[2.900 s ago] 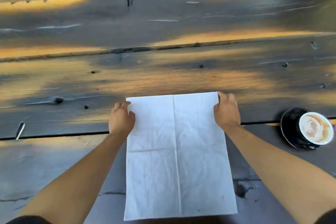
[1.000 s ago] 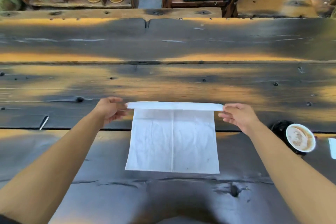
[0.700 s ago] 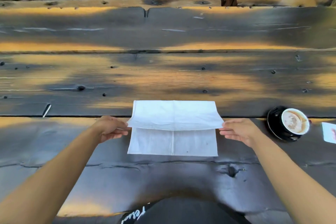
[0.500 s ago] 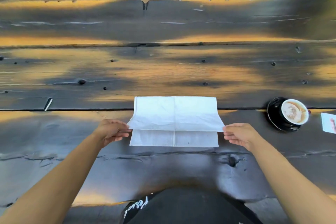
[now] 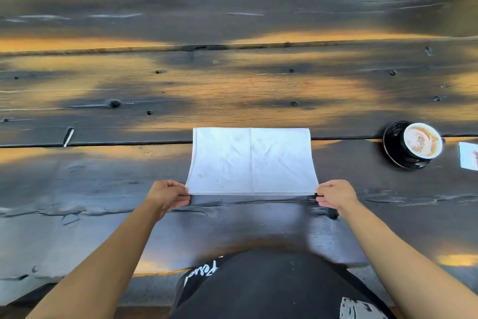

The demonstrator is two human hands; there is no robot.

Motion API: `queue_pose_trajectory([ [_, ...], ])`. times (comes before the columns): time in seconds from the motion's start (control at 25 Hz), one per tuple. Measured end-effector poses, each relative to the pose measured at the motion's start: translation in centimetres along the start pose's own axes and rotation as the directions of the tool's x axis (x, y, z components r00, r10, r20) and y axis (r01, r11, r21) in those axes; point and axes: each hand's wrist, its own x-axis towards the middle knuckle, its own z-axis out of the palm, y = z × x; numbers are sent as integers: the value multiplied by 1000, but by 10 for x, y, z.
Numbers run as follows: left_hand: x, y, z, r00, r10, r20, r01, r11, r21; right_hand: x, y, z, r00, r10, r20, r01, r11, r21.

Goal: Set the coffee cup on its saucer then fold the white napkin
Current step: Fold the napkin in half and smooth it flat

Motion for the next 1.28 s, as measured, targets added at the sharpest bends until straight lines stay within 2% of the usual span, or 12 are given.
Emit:
queue_pose_trajectory([
  [0.16,8,-7,3,997,9,-81,-9,1000,5,0,4,8,998,1,-62,-3,999,-37],
  [0.4,15,-11,9,987,51,-150,-24,984,179,-10,3,13,995,-9,-102,-4,992,-129],
  [0.68,12,-2,16,975,158,-154,-53,846,531,-12,0,16,993,-56,-108,21,954,-299],
  [0.84,15,0,13,983,155,-99,-65,794,604,-19,-9,17,989,-105,-100,55,910,-410],
  [0.96,17,7,11,974,196,-117,-80,774,628,-17,-17,24,968,-203,-145,121,890,-439],
  [1.04,22,16,14,935,314,-166,-135,746,651,-12,-29,37,933,-311,-183,192,857,-478],
  [1.12,34,26,21,828,529,-186,-263,659,705,-8,-50,61,866,-471,-165,323,781,-535],
  [1.2,51,36,33,684,721,-110,-382,483,788,-4,-78,97,754,-654,-60,503,633,-588],
  [1.24,58,42,39,639,769,-38,-420,389,820,-2,-89,117,694,-719,22,576,537,-616],
  [1.28,65,47,43,622,782,43,-444,307,842,-3,-102,137,638,-763,103,633,444,-634],
])
